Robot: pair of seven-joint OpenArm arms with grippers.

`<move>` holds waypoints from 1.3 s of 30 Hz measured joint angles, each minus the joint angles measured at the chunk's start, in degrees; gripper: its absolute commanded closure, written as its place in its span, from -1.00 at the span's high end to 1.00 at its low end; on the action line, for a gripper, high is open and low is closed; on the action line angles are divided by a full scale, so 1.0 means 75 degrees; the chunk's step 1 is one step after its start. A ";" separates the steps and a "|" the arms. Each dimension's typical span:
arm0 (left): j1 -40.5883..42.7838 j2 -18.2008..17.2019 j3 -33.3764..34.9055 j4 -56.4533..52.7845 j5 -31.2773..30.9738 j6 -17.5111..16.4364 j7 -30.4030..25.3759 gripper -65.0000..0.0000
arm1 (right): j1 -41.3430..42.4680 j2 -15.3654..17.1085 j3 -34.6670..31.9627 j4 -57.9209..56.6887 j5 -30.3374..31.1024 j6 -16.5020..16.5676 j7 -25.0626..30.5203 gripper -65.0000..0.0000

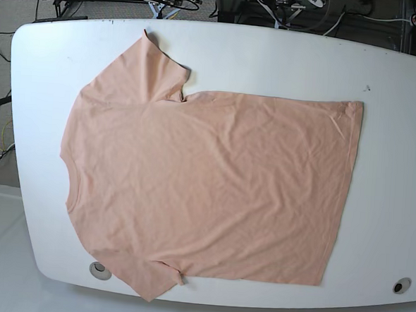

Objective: Fold the T-shirt properly

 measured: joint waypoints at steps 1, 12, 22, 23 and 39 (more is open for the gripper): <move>0.0012 -0.0006 0.0000 0.0000 -0.0003 0.0000 -0.0003 -0.94 | -0.0015 0.0003 0.0003 0.0003 0.0000 0.0009 0.0003 -0.97; 0.0213 -0.0122 0.0020 0.0029 -0.0064 -0.0023 -0.0052 -0.95 | -0.0192 0.0026 -0.0009 0.0070 -0.0003 0.0108 0.0251 -0.97; 0.0125 -0.0108 0.0020 0.0032 -0.0087 -0.0032 -0.0114 -0.95 | -0.0245 0.0020 -0.0236 0.0105 -0.0009 0.0087 0.0589 -0.99; 0.0128 -0.0111 0.0020 0.0029 -0.0099 -0.0041 -0.0122 -0.95 | -0.0254 0.0020 -0.0227 0.0102 -0.0006 0.0085 0.0551 -0.99; 0.0128 -0.0125 0.0058 0.0015 -0.0187 -0.0201 -0.0204 -0.94 | -0.0239 0.0023 -0.0093 0.0207 0.0003 0.0152 0.0283 -0.99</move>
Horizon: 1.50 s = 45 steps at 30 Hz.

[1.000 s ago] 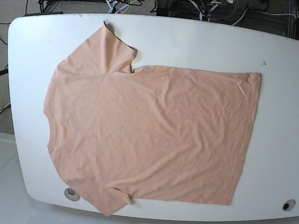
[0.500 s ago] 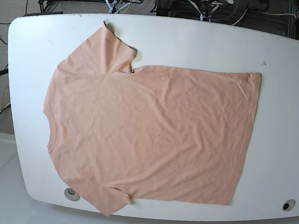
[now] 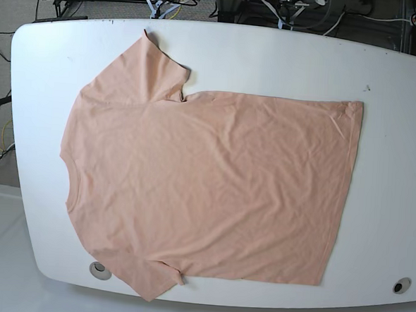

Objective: Fold the T-shirt properly

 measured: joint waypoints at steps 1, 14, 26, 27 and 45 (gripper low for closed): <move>0.0003 0.0000 0.0000 0.0000 -0.0035 0.0003 0.0006 -0.94 | -0.0006 0.0003 0.0015 0.0009 0.0003 0.0023 0.0000 -0.99; 0.0259 0.0017 0.0012 0.0015 -0.0041 0.0000 -0.0020 -0.93 | -0.0382 0.0050 0.0026 0.0341 0.0070 0.0621 0.0082 -0.98; 0.0131 -0.0003 0.0015 0.0029 -0.0134 0.0000 -0.0111 -0.92 | -0.0373 0.0023 -0.0020 0.0297 -0.0006 0.0586 0.0131 -0.98; 0.0134 -0.0003 0.0015 0.0029 -0.0131 0.0000 -0.0108 -0.92 | -0.0373 0.0020 -0.0020 0.0297 -0.0006 0.0586 0.0125 -0.98; 0.0230 -0.0070 0.0050 0.0000 -0.0166 0.0052 -0.0117 -0.91 | -0.0358 0.0009 -0.0015 0.0347 -0.0003 0.0551 0.0143 -1.00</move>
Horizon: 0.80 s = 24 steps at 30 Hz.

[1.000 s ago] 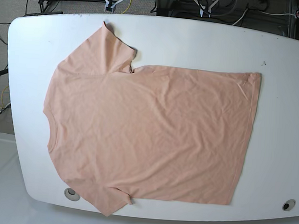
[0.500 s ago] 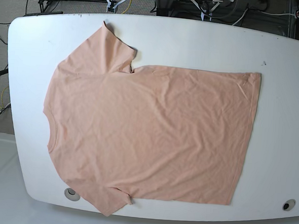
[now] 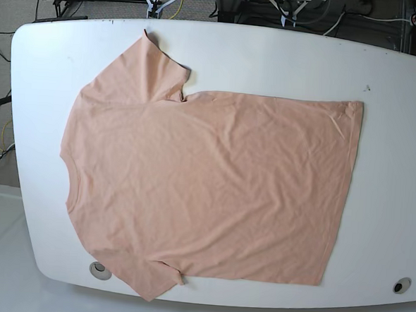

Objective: Fold the T-shirt properly

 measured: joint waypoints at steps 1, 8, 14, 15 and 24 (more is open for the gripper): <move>0.0012 -0.0009 0.0000 0.0000 -0.0038 0.0003 -0.0020 -0.91 | -0.0003 -0.0012 0.0000 0.0000 0.0000 0.0015 0.0003 -1.00; 0.0254 -0.0017 0.0090 0.0119 -0.0149 0.0000 -0.0017 -0.91 | -0.0017 -0.0032 0.0000 0.0003 0.0003 0.0061 0.0073 -0.99; 0.0609 -0.0038 0.0172 0.0510 -0.0318 -0.0052 -0.0047 -0.92 | -0.0064 -0.0035 0.0015 0.0096 0.0006 0.0245 0.0329 -0.99; 0.0638 -0.0041 0.0172 0.0542 -0.0321 -0.0047 -0.0052 -0.92 | -0.0067 -0.0035 0.0015 0.0099 0.0009 0.0242 0.0358 -0.99; 0.0463 -0.0119 0.0149 0.0443 -0.0326 -0.0026 0.0006 -0.91 | -0.0087 -0.0006 -0.0006 0.0085 0.0003 0.0172 0.0318 -0.99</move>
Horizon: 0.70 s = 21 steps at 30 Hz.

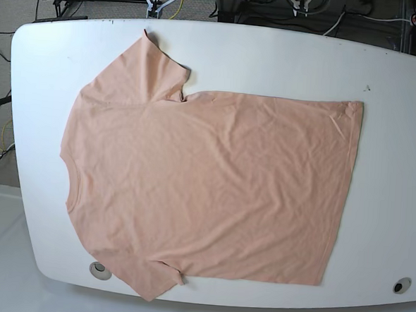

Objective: Fold the T-shirt properly

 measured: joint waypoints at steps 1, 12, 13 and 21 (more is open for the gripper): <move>-0.0041 0.0000 0.0000 -0.0015 0.0009 -0.0006 0.0000 -0.91 | 0.0000 -0.0003 0.0000 -0.0003 0.0000 0.0000 -0.0003 -0.99; 0.0041 0.0020 -0.0058 -0.0102 0.0055 -0.0038 -0.0082 -0.92 | -0.0003 0.0017 0.0009 0.0017 -0.0099 0.0006 0.0000 -1.00; 0.0061 0.0020 -0.0058 -0.0102 0.0058 -0.0032 -0.0082 -0.91 | -0.0006 0.0017 0.0009 0.0017 -0.0099 0.0003 0.0003 -1.00; 0.0058 0.0023 -0.0102 -0.0140 0.0076 -0.0035 -0.0125 -0.91 | -0.0017 0.0020 0.0006 0.0009 -0.0099 -0.0012 0.0000 -1.00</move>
